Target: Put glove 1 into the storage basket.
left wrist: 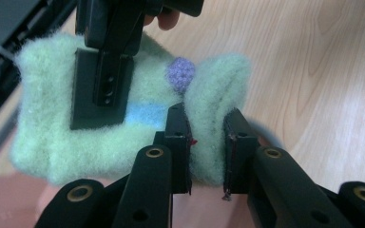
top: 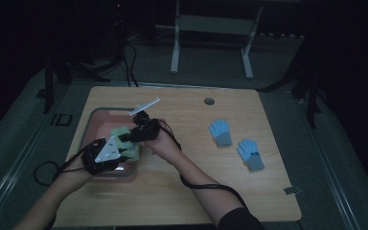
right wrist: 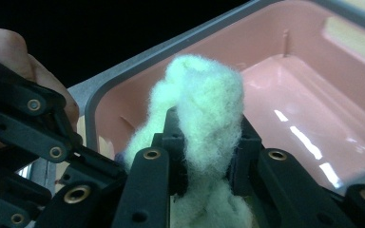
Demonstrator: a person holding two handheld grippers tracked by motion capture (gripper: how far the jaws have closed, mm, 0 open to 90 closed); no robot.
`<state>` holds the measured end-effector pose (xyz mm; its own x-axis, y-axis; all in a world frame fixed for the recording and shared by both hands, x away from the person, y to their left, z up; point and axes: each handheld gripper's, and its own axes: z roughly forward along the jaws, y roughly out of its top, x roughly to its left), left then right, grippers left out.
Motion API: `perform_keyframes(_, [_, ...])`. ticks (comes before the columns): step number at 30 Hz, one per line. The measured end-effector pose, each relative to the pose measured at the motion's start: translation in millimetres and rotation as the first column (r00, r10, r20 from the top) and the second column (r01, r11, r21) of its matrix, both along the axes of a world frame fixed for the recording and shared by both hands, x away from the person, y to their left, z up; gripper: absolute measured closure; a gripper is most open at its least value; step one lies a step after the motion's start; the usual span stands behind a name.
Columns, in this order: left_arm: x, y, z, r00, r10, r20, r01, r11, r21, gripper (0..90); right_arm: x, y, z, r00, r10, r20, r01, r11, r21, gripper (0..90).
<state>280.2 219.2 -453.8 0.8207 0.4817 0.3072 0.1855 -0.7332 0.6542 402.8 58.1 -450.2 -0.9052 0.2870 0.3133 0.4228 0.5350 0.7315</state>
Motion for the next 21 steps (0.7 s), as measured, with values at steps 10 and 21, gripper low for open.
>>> perform_keyframes(10, [9.1,22.4,-18.7,0.9977,0.015,-0.066,-0.012,0.9987,0.05,76.7,4.3,35.9,-22.1,0.9994,0.014,-0.031,-0.015,0.9992,-0.038,73.9])
perform_keyframes(21, [31.2,17.8,-36.7,0.9876,0.008,-0.157,0.007,0.9955,0.095,76.5,17.4,47.7,-42.1,0.9988,-0.023,-0.044,0.016,0.9865,-0.163,71.3])
